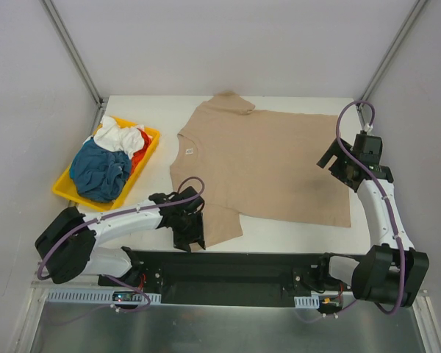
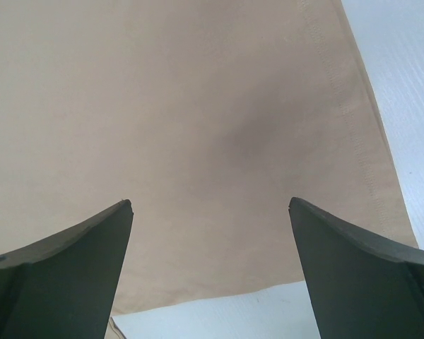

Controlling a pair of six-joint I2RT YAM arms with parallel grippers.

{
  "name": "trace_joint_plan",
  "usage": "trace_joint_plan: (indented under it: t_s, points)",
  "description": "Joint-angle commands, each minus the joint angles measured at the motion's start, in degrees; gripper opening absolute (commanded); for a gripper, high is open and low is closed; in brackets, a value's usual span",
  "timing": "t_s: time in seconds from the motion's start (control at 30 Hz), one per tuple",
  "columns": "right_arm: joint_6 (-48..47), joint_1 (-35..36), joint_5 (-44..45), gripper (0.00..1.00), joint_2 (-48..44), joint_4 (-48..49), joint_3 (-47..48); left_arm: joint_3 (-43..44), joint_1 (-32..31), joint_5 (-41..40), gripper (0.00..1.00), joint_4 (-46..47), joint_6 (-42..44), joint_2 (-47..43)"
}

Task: Fold and stack the t-shirts
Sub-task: Grap the side of the flattened tshirt closest away from the robot with both arms

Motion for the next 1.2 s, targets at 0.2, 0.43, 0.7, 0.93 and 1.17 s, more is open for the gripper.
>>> trace_joint_plan:
  t_s: [0.2, 0.43, 0.7, 0.93, 1.17]
  points:
    - [0.81, -0.11, -2.24, 0.99, 1.64, 0.48, -0.07, 1.26, -0.52, -2.18, 0.39, -0.61, -0.36, 7.14]
    - [2.04, -0.11, -0.84, 0.99, 0.77, -0.39, -1.39, 1.79, -0.52, -2.88, 0.08, -0.70, -0.27, 7.85]
    - [3.10, -1.60, 3.37, 0.99, -5.72, -8.37, -4.81, 2.75, -0.43, -3.59, 0.00, -0.96, 2.28, 5.30]
    - [4.06, -7.14, 4.44, 0.99, -13.91, -17.27, -8.24, 4.51, -0.43, -4.82, 0.00, -0.79, 6.93, 0.47]
    - [6.00, -11.79, 0.50, 0.99, -15.15, -19.65, -12.89, 7.59, 0.10, -6.92, 0.00, -0.88, 11.15, -2.96]
